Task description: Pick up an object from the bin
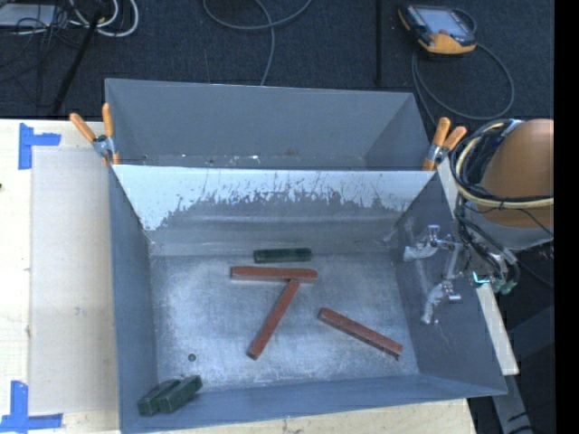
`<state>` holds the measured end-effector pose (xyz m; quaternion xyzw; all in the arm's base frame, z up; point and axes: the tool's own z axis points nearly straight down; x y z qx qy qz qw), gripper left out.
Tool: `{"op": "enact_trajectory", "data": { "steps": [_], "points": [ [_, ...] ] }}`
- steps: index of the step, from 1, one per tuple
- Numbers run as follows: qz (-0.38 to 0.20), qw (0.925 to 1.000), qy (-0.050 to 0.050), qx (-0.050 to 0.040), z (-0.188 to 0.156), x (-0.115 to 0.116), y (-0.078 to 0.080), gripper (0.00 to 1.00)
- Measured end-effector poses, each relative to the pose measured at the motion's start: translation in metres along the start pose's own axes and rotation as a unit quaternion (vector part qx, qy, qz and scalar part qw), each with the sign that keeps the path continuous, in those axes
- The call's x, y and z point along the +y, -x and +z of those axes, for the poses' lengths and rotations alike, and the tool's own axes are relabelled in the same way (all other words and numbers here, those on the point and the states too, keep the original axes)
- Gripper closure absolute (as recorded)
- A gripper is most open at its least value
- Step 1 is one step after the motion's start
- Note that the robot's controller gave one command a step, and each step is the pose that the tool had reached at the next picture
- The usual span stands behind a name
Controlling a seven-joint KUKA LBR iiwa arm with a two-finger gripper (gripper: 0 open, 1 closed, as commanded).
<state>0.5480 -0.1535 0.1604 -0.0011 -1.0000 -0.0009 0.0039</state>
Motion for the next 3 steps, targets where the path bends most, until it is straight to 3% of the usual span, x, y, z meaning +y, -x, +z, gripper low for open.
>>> {"op": "enact_trajectory", "data": {
  "steps": [1,2,3],
  "points": [
    [-0.002,1.0,-0.001,-0.0035,-0.004,0.0,0.002,0.0],
    [0.031,0.9995,-0.001,-0.0061,0.041,0.018,-0.02,0.0],
    [0.081,0.9967,0.001,0.0048,0.086,0.024,-0.019,0.0]
  ]
}}
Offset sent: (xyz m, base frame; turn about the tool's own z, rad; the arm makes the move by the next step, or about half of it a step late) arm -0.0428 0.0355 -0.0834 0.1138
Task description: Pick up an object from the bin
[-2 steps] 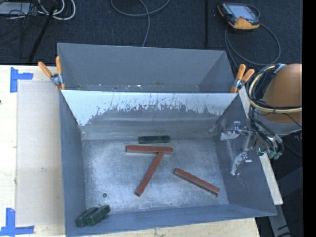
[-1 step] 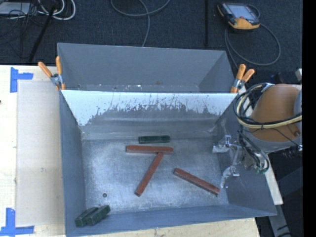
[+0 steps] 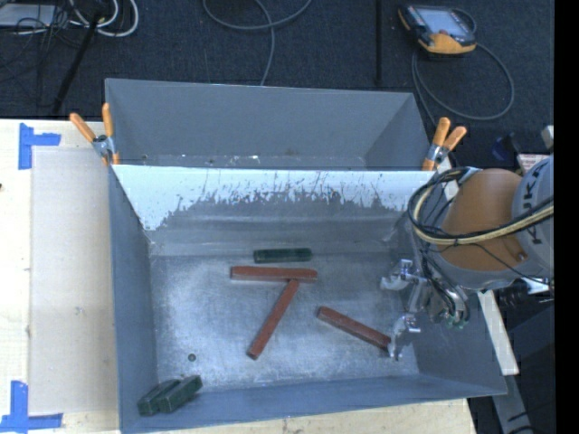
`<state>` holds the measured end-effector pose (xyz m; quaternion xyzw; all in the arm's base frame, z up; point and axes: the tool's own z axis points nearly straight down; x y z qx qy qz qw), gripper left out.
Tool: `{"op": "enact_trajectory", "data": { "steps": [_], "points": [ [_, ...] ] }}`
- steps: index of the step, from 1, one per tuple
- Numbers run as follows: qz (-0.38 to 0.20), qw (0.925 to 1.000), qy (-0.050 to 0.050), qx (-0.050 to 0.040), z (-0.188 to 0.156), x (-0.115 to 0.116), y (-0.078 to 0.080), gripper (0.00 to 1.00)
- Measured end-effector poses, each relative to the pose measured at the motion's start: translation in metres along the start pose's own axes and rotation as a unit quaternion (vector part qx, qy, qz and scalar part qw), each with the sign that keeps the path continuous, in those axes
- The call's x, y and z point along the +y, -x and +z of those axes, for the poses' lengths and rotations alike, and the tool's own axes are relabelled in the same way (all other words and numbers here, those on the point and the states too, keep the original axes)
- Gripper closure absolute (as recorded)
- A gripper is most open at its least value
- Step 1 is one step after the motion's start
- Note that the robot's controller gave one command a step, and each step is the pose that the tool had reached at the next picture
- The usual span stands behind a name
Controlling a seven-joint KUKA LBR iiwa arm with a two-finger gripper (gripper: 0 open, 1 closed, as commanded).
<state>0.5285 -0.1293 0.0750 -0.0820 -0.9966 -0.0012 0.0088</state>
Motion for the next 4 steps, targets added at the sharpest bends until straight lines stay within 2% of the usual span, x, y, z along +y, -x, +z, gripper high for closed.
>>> {"op": "enact_trajectory", "data": {
  "steps": [1,2,3,4],
  "points": [
    [-0.001,0.9999,-0.001,-0.0102,-0.0053,0.0001,0.0009,1.0],
    [-0.002,1.0,-0.001,-0.0086,-0.004,0.0011,-0.0001,0.0],
    [-0.003,1.0,-0.001,-0.0084,-0.0039,0.0011,-0.0002,1.0],
    [-0.004,1.0,-0.001,-0.0084,-0.0039,0.0011,-0.0002,0.0]
  ]
}}
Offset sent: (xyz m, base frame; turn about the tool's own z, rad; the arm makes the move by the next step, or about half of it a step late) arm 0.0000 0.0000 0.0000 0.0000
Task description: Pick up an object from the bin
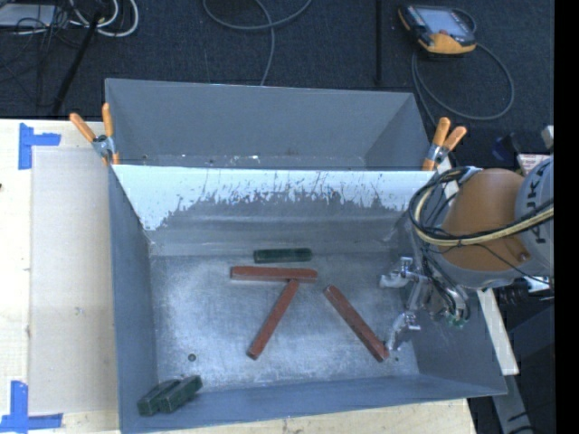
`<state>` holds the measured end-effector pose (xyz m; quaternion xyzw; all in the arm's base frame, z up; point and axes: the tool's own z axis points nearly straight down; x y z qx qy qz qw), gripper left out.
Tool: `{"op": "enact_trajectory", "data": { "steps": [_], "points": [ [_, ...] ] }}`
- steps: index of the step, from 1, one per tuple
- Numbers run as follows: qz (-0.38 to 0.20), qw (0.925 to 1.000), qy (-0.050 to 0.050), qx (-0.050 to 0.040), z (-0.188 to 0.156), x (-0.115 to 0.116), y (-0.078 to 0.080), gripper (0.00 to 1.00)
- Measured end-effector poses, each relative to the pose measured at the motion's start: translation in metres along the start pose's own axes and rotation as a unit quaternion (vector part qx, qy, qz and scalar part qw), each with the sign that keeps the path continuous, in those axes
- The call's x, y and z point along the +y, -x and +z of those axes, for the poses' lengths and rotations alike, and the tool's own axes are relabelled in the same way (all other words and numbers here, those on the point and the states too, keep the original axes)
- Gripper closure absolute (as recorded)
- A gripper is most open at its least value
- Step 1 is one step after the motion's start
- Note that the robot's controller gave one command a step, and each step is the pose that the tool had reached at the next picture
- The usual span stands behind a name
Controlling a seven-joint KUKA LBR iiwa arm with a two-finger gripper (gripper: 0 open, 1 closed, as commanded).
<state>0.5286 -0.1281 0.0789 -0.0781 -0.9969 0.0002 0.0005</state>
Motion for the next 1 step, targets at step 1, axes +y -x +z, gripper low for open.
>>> {"op": "enact_trajectory", "data": {
  "steps": [1],
  "points": [
    [-0.001,1.0,0.0,0.0001,0.0,0.0001,0.0,1.0]
  ]
}}
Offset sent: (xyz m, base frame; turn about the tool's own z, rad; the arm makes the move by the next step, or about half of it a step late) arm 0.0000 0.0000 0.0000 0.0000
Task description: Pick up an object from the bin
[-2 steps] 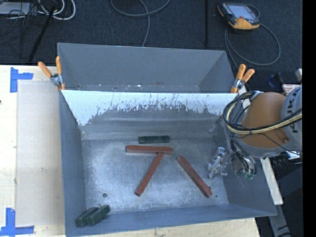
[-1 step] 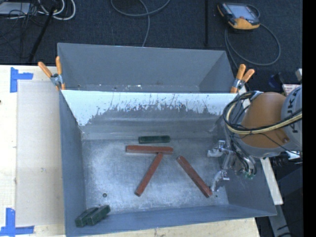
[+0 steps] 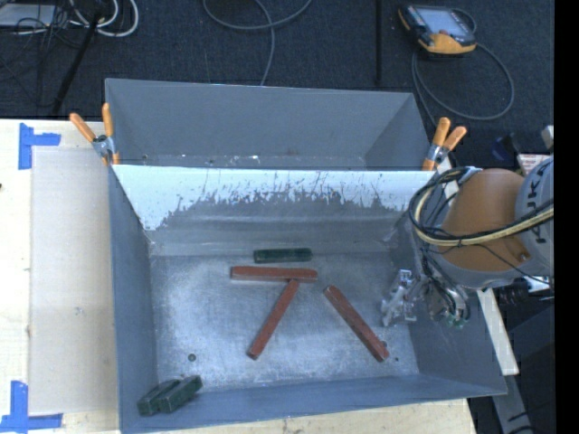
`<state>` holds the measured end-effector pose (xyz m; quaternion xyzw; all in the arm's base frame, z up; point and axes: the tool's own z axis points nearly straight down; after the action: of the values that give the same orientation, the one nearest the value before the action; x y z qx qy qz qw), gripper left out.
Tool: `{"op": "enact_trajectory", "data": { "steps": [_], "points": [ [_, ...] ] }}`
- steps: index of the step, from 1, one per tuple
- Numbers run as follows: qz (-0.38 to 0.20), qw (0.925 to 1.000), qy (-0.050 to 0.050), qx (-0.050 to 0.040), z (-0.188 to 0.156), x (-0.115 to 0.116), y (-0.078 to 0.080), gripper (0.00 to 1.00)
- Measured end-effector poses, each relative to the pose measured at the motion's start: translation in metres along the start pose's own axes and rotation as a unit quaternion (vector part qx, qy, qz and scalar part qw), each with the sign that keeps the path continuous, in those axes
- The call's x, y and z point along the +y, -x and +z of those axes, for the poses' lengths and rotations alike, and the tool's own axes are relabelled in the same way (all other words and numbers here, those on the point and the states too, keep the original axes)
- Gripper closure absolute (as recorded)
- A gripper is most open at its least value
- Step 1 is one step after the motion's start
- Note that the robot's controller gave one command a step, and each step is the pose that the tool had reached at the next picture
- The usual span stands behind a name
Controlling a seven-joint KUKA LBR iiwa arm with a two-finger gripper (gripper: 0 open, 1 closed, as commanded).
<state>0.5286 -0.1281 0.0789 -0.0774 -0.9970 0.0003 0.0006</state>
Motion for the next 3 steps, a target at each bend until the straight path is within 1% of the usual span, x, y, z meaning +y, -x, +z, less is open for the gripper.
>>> {"op": "enact_trajectory", "data": {
  "steps": [1,2,3],
  "points": [
    [0.0,1.0,0.0,0.0,0.0,0.0,0.0,0.0],
    [-0.001,1.0,0.0,0.0,0.0,0.0,0.0,0.0],
    [0.034,0.9994,0.001,0.001,-0.018,0.032,-0.039,0.0]
  ]
}}
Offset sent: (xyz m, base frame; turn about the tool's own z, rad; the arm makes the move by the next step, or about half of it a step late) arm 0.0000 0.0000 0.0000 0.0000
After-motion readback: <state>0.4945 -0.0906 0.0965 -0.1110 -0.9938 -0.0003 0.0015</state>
